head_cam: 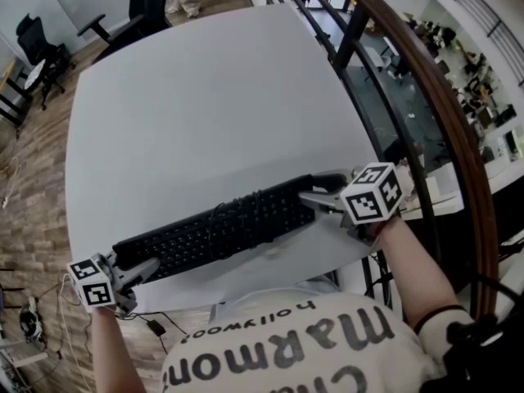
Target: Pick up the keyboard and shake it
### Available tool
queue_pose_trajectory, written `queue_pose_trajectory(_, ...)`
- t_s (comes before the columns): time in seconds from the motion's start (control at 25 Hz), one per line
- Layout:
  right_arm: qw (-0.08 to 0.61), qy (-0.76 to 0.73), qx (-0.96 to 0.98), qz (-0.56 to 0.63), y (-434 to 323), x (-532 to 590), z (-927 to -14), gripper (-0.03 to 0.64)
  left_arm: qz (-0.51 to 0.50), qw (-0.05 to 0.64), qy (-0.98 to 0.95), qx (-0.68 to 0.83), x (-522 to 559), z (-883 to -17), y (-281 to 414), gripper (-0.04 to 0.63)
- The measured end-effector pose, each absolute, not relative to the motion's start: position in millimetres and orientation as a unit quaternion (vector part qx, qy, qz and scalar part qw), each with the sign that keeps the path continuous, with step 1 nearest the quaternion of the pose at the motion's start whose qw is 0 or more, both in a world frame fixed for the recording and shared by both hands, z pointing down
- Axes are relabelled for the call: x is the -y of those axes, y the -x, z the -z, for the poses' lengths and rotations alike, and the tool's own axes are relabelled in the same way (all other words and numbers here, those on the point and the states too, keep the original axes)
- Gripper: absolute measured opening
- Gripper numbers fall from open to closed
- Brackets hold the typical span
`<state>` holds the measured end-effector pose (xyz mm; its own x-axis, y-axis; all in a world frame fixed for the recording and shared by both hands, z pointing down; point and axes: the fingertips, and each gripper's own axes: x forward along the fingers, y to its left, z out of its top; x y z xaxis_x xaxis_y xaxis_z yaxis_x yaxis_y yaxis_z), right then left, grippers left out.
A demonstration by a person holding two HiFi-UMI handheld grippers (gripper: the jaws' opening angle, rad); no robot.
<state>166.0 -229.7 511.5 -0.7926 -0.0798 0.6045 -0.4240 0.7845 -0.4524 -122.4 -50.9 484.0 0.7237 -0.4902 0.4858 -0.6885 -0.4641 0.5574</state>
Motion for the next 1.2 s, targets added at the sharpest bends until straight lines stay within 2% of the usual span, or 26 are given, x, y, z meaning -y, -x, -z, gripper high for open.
queue_pose_trajectory(0.52, 0.309, -0.181, 0.898, -0.257, -159.9, 236.8, -508.8, 0.206, -0.123, 0.389, -0.839, 0.361, 54.5, -491.3, 123.1, 0.140)
queue_pose_trajectory(1.2, 0.274, -0.250, 0.893, -0.256, -153.8, 242.0, -490.8, 0.206, -0.149, 0.294, -0.867, 0.373, 74.0, -469.6, 134.4, 0.141)
